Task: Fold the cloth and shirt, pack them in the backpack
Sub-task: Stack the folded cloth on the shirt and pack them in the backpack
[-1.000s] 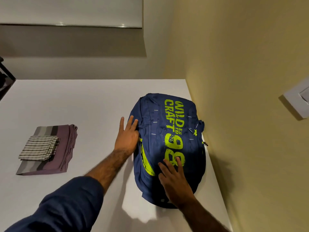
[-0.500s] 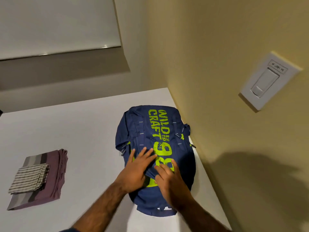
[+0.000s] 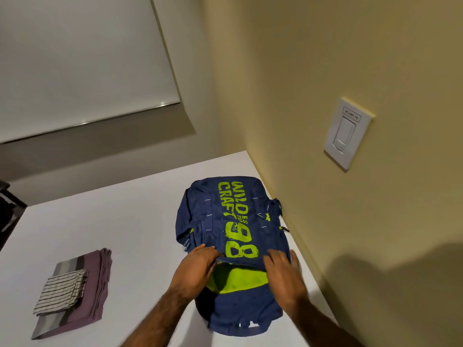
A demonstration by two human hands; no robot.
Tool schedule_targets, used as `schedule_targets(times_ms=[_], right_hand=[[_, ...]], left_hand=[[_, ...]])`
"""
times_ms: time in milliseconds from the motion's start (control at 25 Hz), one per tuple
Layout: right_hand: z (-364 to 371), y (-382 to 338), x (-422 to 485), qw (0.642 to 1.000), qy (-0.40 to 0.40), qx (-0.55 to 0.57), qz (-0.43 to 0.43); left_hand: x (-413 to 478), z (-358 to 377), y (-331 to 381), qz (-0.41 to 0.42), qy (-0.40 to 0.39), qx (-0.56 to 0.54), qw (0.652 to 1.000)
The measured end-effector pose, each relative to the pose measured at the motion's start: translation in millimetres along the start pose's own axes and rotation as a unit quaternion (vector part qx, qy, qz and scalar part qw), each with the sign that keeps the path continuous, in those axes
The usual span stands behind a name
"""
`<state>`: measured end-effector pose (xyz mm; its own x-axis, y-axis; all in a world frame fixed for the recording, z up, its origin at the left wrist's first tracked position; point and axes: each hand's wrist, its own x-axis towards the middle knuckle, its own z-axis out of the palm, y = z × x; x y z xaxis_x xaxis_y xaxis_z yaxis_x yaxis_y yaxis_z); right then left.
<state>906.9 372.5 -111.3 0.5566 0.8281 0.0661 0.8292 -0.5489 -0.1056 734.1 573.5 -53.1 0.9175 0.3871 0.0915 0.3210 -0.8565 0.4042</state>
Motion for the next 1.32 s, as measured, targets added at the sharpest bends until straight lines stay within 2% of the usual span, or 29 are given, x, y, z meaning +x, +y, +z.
schedule_targets(times_ms=[80, 200, 360, 520, 600, 680, 800, 920, 1080, 1160, 1240, 1320], right_hand=[[-8.5, 15.5, 7.5, 0.999, 0.013, 0.007, 0.038], [-32.8, 19.4, 33.8, 0.996, 0.078, 0.018, 0.035], [-63.7, 26.5, 101.5, 0.987, 0.153, 0.038, 0.021], [-83.7, 15.6, 185.2, 0.972, 0.201, 0.108, 0.052], [-81.8, 10.9, 212.1, 0.97, 0.215, 0.098, 0.062], [-74.1, 13.5, 233.0, 0.971, 0.231, 0.041, 0.046], [-58.7, 14.6, 272.8, 0.981, 0.184, -0.032, 0.059], [-42.7, 13.0, 311.3, 0.993, 0.097, -0.014, 0.069], [-19.9, 17.5, 347.1, 0.999, 0.019, 0.014, 0.035], [-3.6, 23.3, 359.7, 0.998, -0.018, 0.034, 0.052], [14.3, 31.1, 366.2, 0.992, -0.057, 0.065, 0.088], [26.9, 35.6, 365.2, 0.992, -0.065, 0.044, 0.1]], left_hand=[[-2.2, -9.1, 1.7, -0.027, -0.006, -0.001, 1.0], [3.6, -17.4, -3.6, -0.075, 0.008, -0.022, 0.997], [43.1, -41.2, -10.2, -0.087, 0.086, -0.053, 0.991], [115.7, -69.2, -34.0, -0.119, 0.175, -0.043, 0.976], [151.0, -70.7, -50.4, -0.136, 0.184, -0.032, 0.973], [180.9, -67.2, -66.0, -0.142, 0.175, -0.018, 0.974], [222.4, -55.9, -96.5, -0.175, 0.143, 0.015, 0.974], [251.9, -44.4, -121.7, -0.194, 0.092, 0.066, 0.974], [268.5, -22.8, -148.3, -0.208, 0.032, 0.141, 0.967], [266.7, -5.3, -151.8, -0.173, 0.043, 0.171, 0.969], [259.9, 9.7, -146.7, -0.092, 0.062, 0.168, 0.98], [250.7, 22.6, -146.9, -0.038, 0.015, 0.15, 0.988]])
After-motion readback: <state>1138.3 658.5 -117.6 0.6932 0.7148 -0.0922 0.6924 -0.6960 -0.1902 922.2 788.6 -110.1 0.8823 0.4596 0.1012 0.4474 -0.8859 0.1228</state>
